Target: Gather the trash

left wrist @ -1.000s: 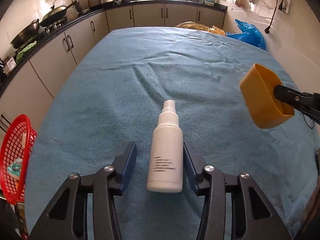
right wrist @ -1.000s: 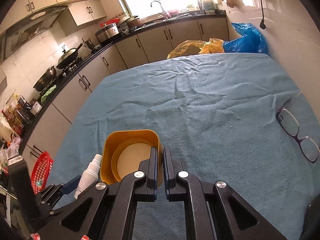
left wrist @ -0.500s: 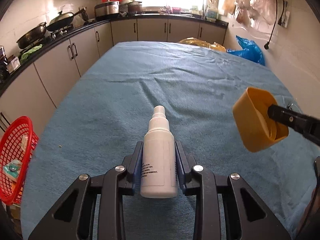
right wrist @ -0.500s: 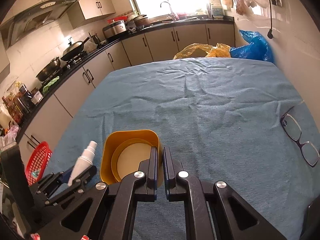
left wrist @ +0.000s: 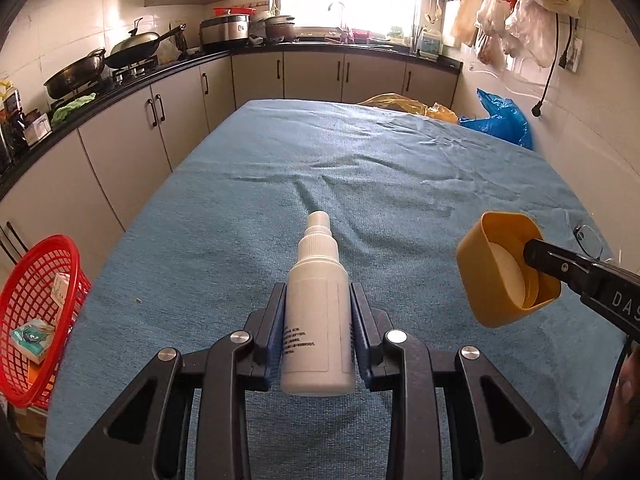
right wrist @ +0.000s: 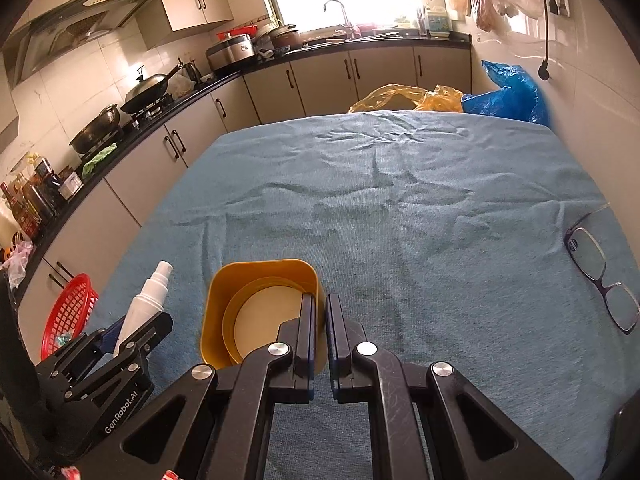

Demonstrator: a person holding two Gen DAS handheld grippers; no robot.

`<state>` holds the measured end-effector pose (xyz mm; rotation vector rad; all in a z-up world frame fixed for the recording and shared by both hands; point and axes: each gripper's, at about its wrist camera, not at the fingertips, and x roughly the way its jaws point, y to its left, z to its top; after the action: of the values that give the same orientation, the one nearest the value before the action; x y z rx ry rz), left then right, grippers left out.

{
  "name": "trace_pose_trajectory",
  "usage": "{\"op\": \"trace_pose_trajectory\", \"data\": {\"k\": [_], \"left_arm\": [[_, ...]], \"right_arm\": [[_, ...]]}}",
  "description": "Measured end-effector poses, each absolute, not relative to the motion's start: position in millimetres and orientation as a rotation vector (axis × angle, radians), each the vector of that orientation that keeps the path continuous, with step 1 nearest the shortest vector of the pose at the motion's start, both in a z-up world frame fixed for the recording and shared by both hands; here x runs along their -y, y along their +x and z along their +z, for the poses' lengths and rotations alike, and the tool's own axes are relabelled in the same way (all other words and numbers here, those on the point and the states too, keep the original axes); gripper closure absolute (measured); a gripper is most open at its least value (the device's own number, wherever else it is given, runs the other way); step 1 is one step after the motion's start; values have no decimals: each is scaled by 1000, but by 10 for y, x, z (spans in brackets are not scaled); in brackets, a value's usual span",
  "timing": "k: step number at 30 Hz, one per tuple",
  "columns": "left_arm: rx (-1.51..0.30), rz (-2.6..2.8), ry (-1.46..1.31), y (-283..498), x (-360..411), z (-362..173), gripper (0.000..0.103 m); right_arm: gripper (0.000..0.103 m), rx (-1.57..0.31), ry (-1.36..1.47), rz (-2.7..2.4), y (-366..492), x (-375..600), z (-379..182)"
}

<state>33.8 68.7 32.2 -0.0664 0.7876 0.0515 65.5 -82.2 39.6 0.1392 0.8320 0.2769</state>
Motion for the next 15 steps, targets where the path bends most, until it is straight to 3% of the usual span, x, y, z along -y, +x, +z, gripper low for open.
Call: {"op": "trace_pose_trajectory", "data": {"k": [15], "left_arm": [[-782, 53, -67, 332, -686, 328, 74]], "right_arm": [[97, -831, 134, 280, 642, 801, 393]]}}
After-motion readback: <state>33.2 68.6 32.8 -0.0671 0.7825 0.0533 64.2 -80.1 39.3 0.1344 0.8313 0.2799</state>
